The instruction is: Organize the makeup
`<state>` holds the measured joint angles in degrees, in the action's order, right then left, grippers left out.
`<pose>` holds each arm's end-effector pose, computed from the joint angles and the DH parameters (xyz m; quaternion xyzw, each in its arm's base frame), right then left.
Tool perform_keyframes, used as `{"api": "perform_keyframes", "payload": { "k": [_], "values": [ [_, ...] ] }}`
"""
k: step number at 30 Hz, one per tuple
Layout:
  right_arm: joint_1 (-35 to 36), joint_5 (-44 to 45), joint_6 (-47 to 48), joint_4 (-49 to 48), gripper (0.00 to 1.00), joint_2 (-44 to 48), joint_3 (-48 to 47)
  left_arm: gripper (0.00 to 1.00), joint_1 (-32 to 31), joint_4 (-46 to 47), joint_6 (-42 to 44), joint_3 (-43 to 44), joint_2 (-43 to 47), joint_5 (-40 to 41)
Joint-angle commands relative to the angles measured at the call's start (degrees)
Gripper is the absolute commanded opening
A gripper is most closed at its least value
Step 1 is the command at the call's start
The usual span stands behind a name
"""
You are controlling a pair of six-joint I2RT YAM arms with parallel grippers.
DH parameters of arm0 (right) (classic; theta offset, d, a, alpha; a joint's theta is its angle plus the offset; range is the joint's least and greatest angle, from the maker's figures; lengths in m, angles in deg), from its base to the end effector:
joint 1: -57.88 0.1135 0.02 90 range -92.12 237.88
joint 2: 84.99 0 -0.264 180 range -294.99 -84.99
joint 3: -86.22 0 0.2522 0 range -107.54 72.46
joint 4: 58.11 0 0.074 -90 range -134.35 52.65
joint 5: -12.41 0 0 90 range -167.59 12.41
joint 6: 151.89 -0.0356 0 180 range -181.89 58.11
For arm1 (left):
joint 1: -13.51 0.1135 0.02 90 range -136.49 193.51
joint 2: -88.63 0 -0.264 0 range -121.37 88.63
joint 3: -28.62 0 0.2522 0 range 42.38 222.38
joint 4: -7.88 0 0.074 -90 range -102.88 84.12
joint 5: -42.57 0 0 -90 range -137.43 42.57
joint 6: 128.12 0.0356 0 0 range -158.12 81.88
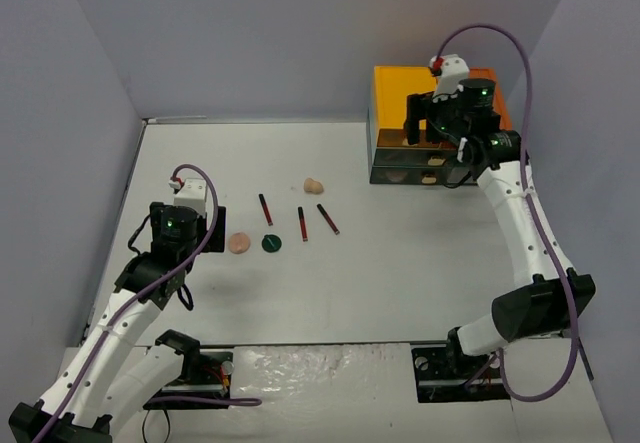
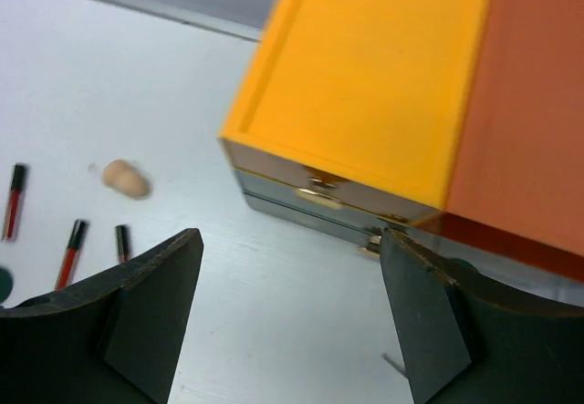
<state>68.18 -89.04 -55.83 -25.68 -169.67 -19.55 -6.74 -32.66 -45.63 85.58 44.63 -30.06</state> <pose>0.3309 0.0673 0.4457 -0.1721 0.7528 0.1004 0.6273 0.1647 -0.0494 0.3035 0.0160 0.8489 0.0025 0.5283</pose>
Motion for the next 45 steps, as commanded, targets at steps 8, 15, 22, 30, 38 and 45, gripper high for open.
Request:
{"api": "perform_keyframes", "payload": {
  "k": [8,15,22,30,38,45],
  "values": [
    [20.9,-3.4,8.6,-2.3,0.75,-17.7,-8.2,0.97,0.0,2.3,0.4,1.9,0.2,0.6],
    [22.7,-4.5,10.3,-3.0,0.74,-31.5,-12.7,0.97,-0.1,2.3,0.4,1.9,0.4,1.1],
    [22.6,-3.7,10.1,-6.8,0.71,-42.1,-15.9,0.97,0.0,2.3,0.4,1.7,0.0,1.1],
    [22.1,-3.7,9.7,-9.8,0.66,-50.1,-19.7,0.97,-0.1,2.2,0.5,1.8,-1.5,0.8],
    [22.0,-3.0,9.9,-11.5,0.25,-50.3,-19.9,0.97,-0.1,2.5,0.4,1.8,-2.2,0.3],
    [22.1,-2.2,9.3,-11.6,0.0,-41.5,-18.1,0.97,-0.1,2.5,0.5,1.8,-1.9,0.1]
  ]
}}
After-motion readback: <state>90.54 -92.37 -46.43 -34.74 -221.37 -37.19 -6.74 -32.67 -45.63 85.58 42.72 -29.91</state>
